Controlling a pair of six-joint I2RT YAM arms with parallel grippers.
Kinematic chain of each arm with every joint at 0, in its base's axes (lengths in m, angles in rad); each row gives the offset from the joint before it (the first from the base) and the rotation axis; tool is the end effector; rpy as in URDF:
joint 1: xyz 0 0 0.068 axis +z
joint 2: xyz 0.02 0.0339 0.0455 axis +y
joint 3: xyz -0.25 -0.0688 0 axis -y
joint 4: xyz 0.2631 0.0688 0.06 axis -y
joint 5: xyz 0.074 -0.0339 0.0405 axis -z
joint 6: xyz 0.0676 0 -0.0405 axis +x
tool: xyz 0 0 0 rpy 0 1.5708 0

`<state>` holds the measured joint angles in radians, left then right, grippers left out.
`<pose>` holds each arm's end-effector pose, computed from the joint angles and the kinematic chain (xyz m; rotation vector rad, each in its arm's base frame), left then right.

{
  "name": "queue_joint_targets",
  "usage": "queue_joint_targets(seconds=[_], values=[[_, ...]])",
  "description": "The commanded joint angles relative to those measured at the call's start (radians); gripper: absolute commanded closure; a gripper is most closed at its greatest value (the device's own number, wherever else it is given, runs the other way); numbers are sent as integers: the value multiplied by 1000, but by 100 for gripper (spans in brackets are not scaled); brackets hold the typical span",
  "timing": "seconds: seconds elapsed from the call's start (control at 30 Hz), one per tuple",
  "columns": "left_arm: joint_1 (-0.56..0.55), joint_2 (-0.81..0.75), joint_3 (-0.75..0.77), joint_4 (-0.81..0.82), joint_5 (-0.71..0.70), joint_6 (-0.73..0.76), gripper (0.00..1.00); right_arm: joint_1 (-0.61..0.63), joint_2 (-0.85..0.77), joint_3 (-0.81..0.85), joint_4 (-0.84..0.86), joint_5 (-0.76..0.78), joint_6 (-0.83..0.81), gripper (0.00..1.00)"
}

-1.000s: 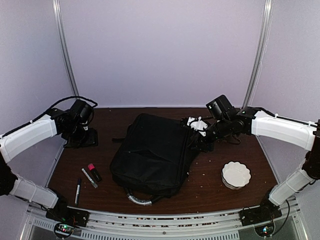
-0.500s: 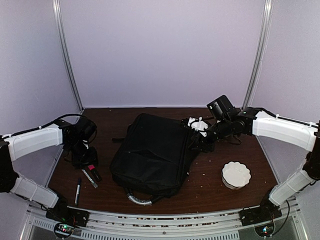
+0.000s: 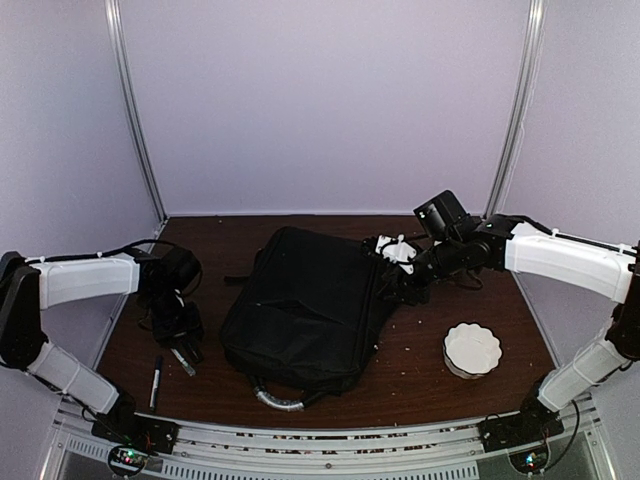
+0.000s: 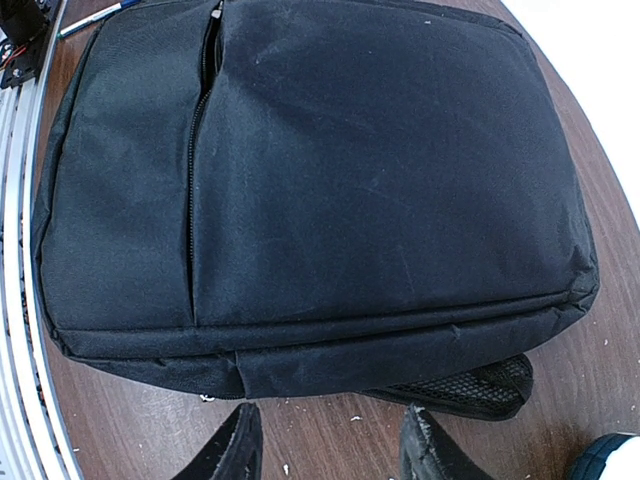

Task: Pack the student bag
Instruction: Pick up the pen at the corner of the board.

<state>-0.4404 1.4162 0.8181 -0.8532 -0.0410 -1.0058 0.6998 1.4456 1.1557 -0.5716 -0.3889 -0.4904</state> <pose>0.2270 -0.1039 0.1214 -0.8471 2.9030 -0.0732 0.2489 0.2431 0.2402 -1.5018 1.9038 0.5673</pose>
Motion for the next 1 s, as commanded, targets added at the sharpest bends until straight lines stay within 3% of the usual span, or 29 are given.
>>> queue_joint_targets(seconds=[0.0, 0.63, 0.97], values=[[-1, 36, -11, 51, 26, -32, 47, -5, -27, -13, 3, 0, 3, 53], [-7, 141, -7, 58, 65, -64, 55, -5, -20, -11, -4, -10, 3, 53], [-7, 156, 12, 66, 67, -49, 72, -5, -16, -11, -7, -8, 1, 53]])
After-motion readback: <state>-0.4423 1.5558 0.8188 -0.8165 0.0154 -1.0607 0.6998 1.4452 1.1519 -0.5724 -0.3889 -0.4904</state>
